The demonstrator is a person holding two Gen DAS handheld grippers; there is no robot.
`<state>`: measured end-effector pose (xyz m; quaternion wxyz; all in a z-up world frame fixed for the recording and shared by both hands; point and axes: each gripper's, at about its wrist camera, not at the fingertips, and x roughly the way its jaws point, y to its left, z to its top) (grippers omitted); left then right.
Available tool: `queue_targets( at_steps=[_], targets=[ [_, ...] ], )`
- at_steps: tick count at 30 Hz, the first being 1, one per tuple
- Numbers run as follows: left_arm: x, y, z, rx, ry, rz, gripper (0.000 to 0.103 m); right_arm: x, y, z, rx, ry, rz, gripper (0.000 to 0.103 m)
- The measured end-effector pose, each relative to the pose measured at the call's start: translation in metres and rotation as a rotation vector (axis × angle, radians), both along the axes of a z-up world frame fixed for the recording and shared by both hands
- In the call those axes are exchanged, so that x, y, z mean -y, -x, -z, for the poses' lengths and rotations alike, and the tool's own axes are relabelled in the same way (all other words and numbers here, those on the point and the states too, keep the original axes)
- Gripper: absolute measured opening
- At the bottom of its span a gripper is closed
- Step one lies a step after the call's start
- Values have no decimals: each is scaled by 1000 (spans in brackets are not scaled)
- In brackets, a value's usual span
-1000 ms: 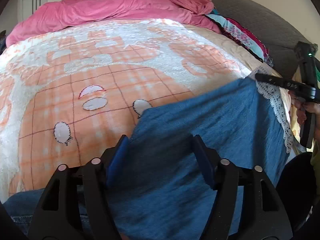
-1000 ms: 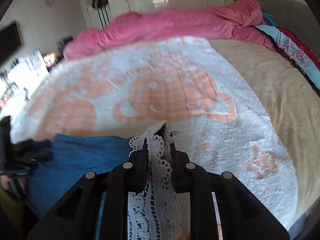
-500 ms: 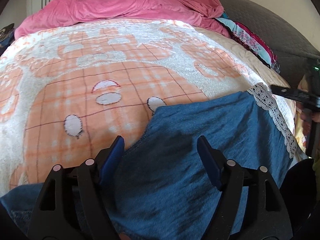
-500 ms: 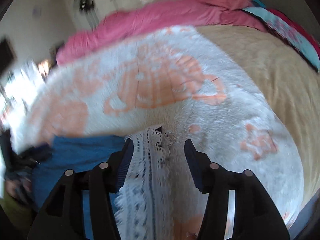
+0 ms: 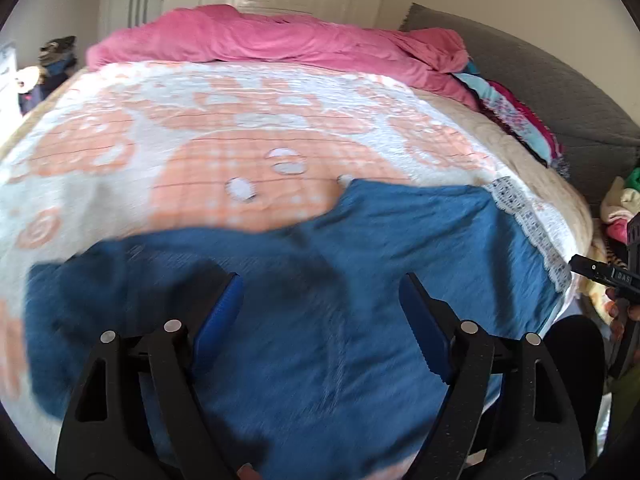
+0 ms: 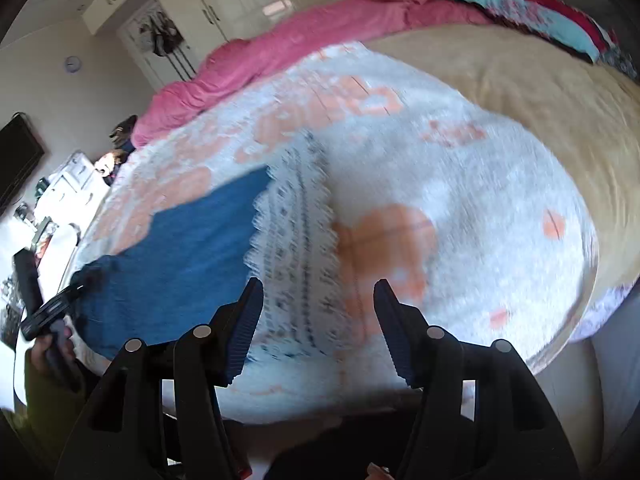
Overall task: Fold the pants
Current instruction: 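Grasp the lace edge again with the right gripper while the left gripper holds the denim, then lay the lace leg flat over the denim with the right gripper and release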
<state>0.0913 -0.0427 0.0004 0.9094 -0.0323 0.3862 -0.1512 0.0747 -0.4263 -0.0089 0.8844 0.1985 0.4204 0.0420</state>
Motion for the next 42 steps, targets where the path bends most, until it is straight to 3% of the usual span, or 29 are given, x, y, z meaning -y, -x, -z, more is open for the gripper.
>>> queue_targets(
  at_steps=[2,5,9,14,16,22,23,24,25,28,31,33,34,37,38,42],
  targets=[
    [-6,11,-1,7,-48,-32,74,-2,-3,8,-12,-27,-19,57],
    [-13,21,1,16,-111,-76,77,-14,-9,23,-58,-25,-57,42],
    [-26,23,15,-21,-130,-128,81,-36,-8,19,-52,96,-137,25],
    [-29,26,17,-25,-138,-137,81,-42,5,10,-53,259,-162,23],
    [-30,27,20,-32,-148,-137,81,-33,8,19,-69,245,-152,23],
    [-26,32,24,-33,-205,-122,81,-24,6,30,-64,171,-122,28],
    [-26,33,24,-33,-205,-121,81,-23,6,29,-65,165,-120,30],
    [-27,35,22,-32,-199,-119,81,-21,7,27,-66,156,-112,39],
    [-28,37,20,-30,-190,-119,81,-17,10,23,-63,142,-94,49],
    [-35,45,4,-17,-136,-122,82,-9,23,2,6,148,-46,51],
    [-39,48,-16,27,-132,-137,83,-12,29,-22,91,157,-33,58],
    [-39,41,-29,48,-122,-147,83,-27,23,-33,132,170,-72,62],
    [-37,35,-34,50,-96,-139,83,-38,18,-37,145,178,-107,67],
    [-22,11,-36,7,6,-67,84,-77,-2,-39,166,203,-215,68],
    [-11,-1,-32,-20,38,-35,83,-91,-12,-36,157,216,-247,68],
    [21,-29,-13,-86,37,45,83,-127,-52,-17,92,223,-314,68]
  ],
)
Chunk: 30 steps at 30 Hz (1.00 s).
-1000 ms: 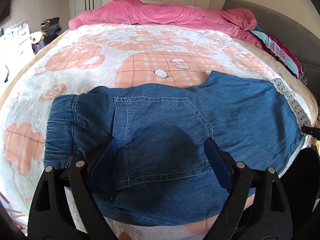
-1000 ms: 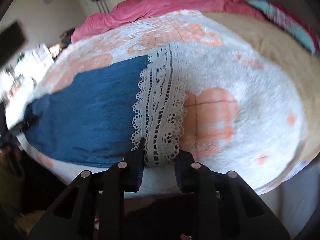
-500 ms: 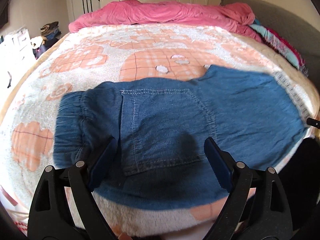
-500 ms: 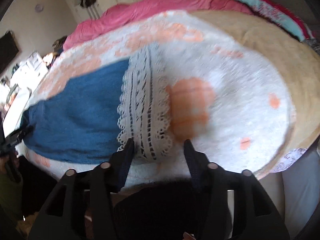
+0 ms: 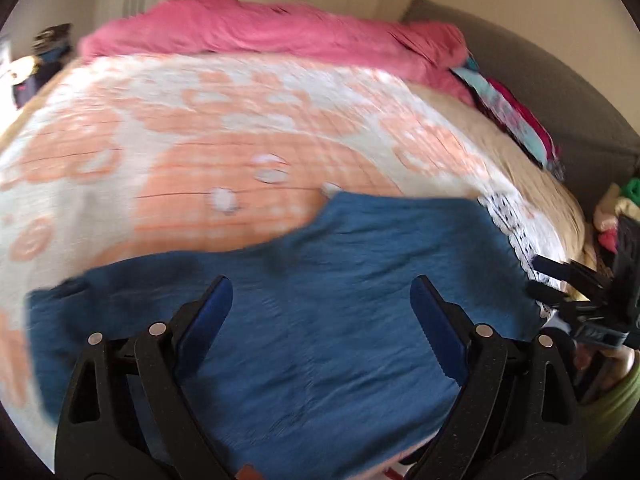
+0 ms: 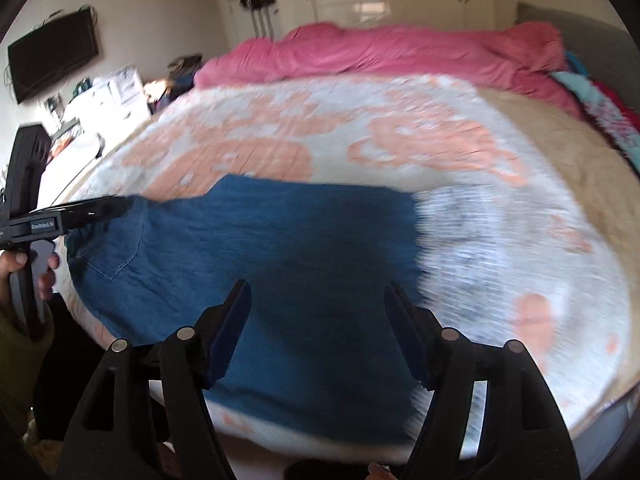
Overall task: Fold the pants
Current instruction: 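Lay the lace leg flat over the denim with the right gripper and release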
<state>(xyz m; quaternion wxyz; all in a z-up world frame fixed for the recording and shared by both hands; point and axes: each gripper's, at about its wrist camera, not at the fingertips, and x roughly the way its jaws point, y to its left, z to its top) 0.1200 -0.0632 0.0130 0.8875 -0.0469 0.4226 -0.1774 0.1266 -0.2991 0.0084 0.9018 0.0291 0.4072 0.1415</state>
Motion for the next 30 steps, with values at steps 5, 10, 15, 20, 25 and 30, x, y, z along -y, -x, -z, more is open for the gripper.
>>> queue_targets(
  at_steps=[5,10,15,20,25,30],
  targets=[
    [-8,-25,32,-79,-92,-64,84,-15,-29,18,-57,76,20,71],
    [-44,-8,37,-78,-23,-88,80,1,-29,33,-80,61,73,73],
    [-56,13,37,-33,-43,-106,75,7,-25,37,-75,32,78,73],
    [-52,14,38,-8,-72,-114,75,4,-23,38,-51,49,89,73],
    [-44,26,30,-5,-95,-137,89,6,-16,33,-27,12,111,73],
    [-41,39,21,1,-101,-134,90,14,3,21,4,-49,139,79]
  ],
)
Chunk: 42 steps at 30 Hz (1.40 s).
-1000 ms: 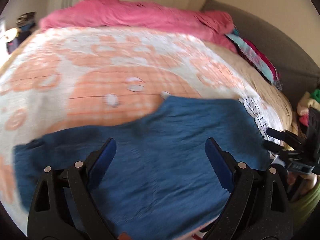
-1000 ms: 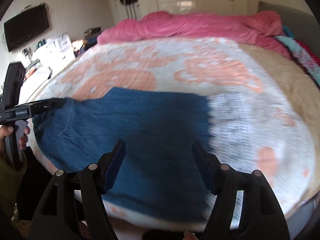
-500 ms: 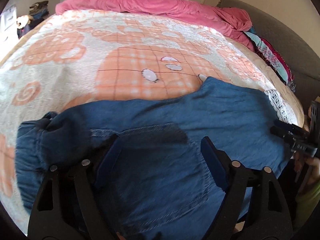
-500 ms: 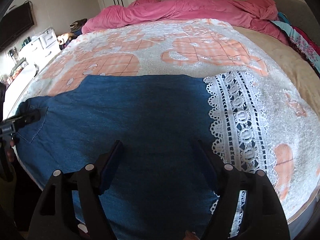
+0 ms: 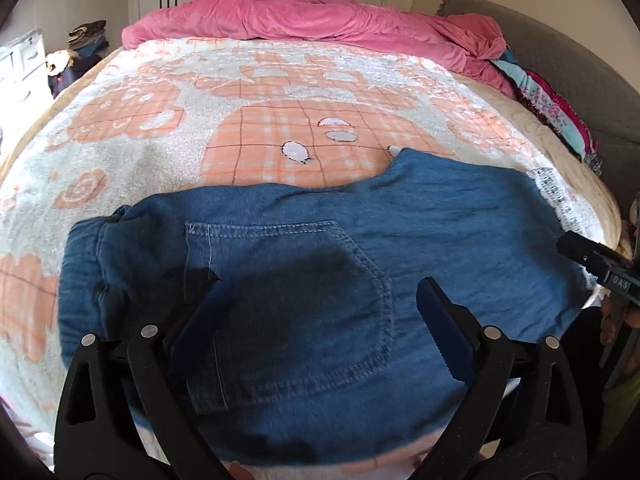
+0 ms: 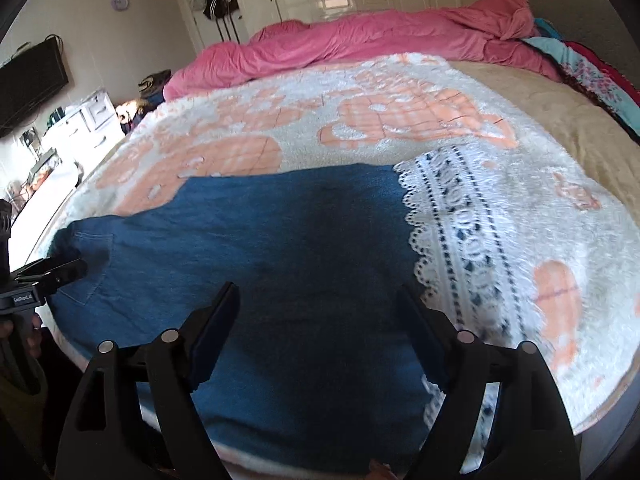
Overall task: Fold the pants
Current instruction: 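Lay the lace leg flat over the denim with the right gripper and release, then grasp the lace-trimmed leg end with the left gripper and lift it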
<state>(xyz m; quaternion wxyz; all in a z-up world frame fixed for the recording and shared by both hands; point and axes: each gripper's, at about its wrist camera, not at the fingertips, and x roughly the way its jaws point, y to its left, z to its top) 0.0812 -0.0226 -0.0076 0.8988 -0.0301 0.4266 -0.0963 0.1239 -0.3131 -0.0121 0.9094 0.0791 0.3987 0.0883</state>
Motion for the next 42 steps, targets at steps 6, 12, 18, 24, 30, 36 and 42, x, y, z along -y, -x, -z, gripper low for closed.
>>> queue_targets(
  at_steps=[6,12,18,24,30,36,42],
  targets=[
    [9,17,-4,7,-32,26,92,-6,24,-9,11,17,-34,82],
    [14,28,11,-17,-123,34,93,-19,29,4,-50,69,-68,82],
    [18,34,20,-4,-191,42,93,-26,25,17,-91,86,-80,90],
    [21,44,-1,26,-139,60,93,-25,41,0,-22,68,-90,90],
    [36,50,-20,67,-120,95,93,-2,56,-21,38,62,-19,90],
    [60,47,-29,76,-113,140,93,36,69,-21,38,26,96,90],
    [93,36,-35,83,-107,201,93,65,78,-14,22,-32,171,90]
  ],
)
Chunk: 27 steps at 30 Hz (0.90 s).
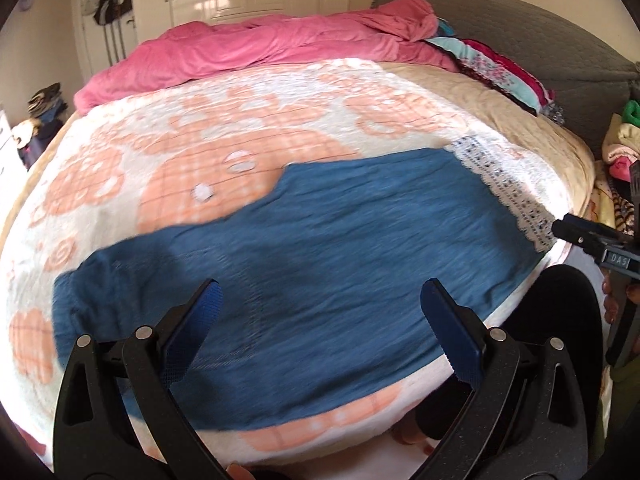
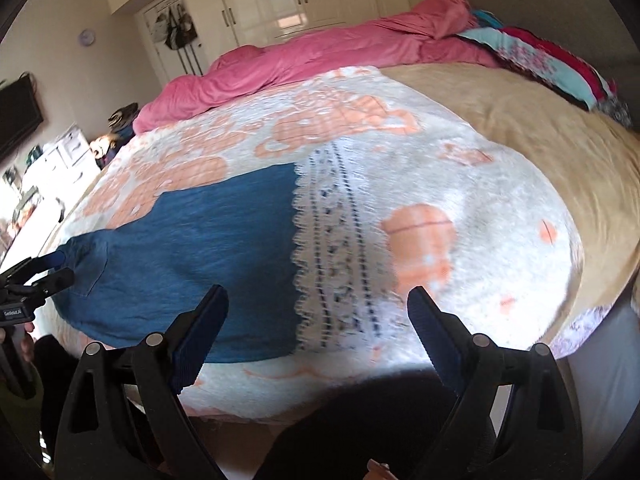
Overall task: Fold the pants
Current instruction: 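Grasp the lace-trimmed leg end with the left gripper and lift it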
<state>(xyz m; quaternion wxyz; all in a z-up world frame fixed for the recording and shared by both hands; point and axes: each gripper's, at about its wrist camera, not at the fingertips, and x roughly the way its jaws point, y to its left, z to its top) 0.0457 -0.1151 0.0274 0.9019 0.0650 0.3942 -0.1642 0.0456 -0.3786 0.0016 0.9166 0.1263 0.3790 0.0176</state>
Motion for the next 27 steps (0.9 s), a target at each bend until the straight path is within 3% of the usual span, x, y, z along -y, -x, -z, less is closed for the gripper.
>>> queue_targets(
  at_steps=[6,14,25,27],
  targets=[
    [39,-21,-1,-8,-13,65,93,10,1,11,-19,-49,11,90],
    [94,-63,-2,-53,34,165,93,15,-6,27,-53,-136,26,90],
    [178,-139,18,-99,-53,292,93,19,-10,37,-64,-233,56,91],
    [190,-152,27,-111,-80,325,93,18,-7,36,-48,-237,55,82]
  ],
)
